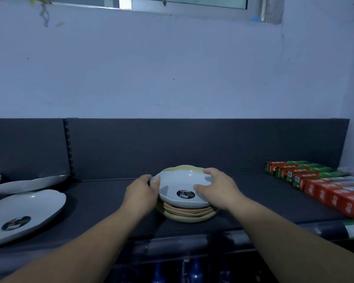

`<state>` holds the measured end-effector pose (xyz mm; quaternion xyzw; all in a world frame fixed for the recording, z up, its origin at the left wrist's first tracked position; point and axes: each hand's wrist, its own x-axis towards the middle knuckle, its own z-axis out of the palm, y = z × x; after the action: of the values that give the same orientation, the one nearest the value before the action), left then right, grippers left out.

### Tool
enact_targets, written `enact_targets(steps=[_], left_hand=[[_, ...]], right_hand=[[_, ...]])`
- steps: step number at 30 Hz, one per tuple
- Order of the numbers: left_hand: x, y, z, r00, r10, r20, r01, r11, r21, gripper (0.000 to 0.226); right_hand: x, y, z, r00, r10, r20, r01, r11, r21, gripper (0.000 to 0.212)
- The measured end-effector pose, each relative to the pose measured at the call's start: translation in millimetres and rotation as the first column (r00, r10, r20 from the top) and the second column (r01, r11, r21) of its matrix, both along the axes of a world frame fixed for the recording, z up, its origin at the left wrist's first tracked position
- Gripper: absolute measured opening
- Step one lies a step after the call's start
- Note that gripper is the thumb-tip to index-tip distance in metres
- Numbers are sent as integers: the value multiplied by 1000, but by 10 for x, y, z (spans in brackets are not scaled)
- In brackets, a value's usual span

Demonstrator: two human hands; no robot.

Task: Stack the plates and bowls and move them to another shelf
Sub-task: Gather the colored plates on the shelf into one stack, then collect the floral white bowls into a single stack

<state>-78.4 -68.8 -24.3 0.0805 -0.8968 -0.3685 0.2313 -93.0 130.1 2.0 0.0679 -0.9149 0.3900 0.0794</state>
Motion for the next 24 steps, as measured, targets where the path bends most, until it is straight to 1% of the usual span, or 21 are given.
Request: enact_targets(steps=[7, 12, 18, 22, 24], left_hand=[[192, -62, 78, 998, 62, -14, -62, 998, -12, 49], [429, -300, 148, 997, 74, -34, -75, 996, -40, 55], [738, -884, 155, 996, 76, -40, -79, 994, -78, 58], [931, -1353, 156, 996, 77, -34, -80, 989, -124, 54], [1006, -1577, 163, 997, 72, -34, -75, 988, -132, 52]], right_hand=[[89, -104, 110, 995, 25, -100, -18, 997, 69, 60], [239, -399, 240, 985, 88, -148, -81, 995, 54, 57], [402, -1139, 327, 960, 200, -195, -185, 978, 93, 56], [477, -1743, 336, 946, 262, -190, -241, 963, 124, 55], [499, -2007, 322, 942, 283, -178, -265, 957, 115, 54]])
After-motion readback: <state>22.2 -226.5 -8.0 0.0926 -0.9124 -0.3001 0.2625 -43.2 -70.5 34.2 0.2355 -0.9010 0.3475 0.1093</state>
